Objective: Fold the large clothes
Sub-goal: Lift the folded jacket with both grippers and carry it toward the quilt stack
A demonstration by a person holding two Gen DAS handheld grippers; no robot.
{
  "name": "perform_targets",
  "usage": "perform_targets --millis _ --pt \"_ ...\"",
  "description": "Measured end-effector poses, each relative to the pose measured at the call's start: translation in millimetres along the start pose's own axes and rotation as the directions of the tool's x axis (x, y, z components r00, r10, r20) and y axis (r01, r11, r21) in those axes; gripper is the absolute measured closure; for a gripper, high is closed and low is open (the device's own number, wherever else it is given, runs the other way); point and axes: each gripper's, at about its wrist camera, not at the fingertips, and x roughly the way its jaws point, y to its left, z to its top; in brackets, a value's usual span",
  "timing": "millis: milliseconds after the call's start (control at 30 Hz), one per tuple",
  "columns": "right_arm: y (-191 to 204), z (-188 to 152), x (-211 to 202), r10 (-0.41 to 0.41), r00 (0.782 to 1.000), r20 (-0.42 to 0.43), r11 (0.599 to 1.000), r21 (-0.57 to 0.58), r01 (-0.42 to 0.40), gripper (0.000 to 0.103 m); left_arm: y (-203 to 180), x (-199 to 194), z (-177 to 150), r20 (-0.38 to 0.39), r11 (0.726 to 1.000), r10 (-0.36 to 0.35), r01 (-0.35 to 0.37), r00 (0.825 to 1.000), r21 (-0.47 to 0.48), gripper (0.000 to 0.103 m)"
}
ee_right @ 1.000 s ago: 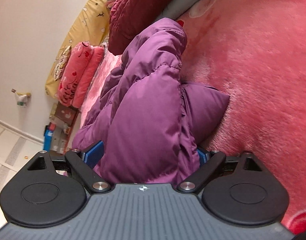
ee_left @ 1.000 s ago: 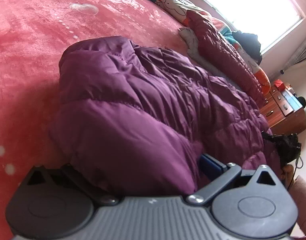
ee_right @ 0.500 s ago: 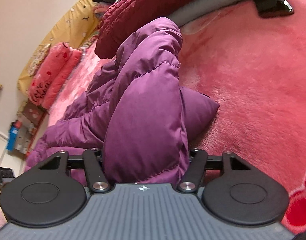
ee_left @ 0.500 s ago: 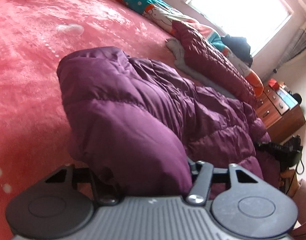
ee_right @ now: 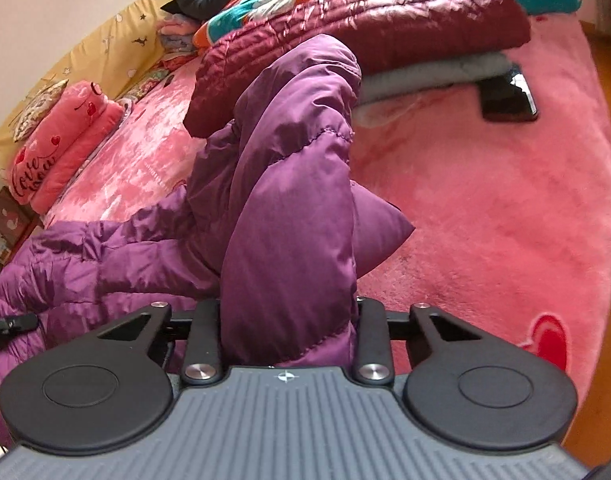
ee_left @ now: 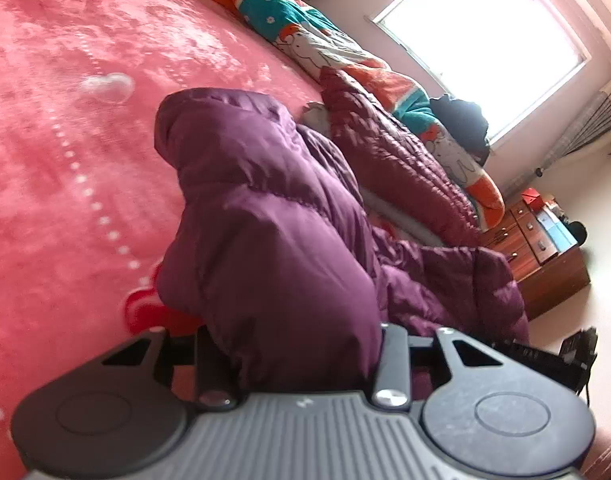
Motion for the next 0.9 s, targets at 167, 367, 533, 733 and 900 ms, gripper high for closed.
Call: perform_targets --millis 167,367,533,733,900 --pt "-7.0 10.2 -18.6 -0.031 0.999 0.019 0.999 0.029 0.03 0.07 -33.0 21.0 21.4 -0.029 0.998 -0.055 0.055 0.998 0.0 0.065" --pt "-10.5 42.9 -57.1 -0.084 0.991 0.101 0.995 -0.038 0.089 0.071 -81.5 55.1 51.3 -0.043 0.988 -0.157 0.157 0.987 -0.004 0.066" --pt "-19.9 93.0 -93.0 -0.123 0.968 0.218 0.989 -0.051 0.137 0.072 -135.0 75.4 95.2 -0.004 0.964 -0.266 0.266 0.964 0.033 0.066" --pt "-42.2 187.6 -119.3 -0.154 0.912 0.381 0.979 -0.068 0.194 0.072 -193.5 112.0 181.2 0.06 0.923 -0.373 0.364 0.926 0.122 0.066" --pt "-61.4 275.6 -91.2 -0.193 0.842 0.504 0.946 -0.132 0.296 0.072 -206.8 174.1 244.7 0.107 0.92 -0.379 0.362 0.919 0.147 0.066"
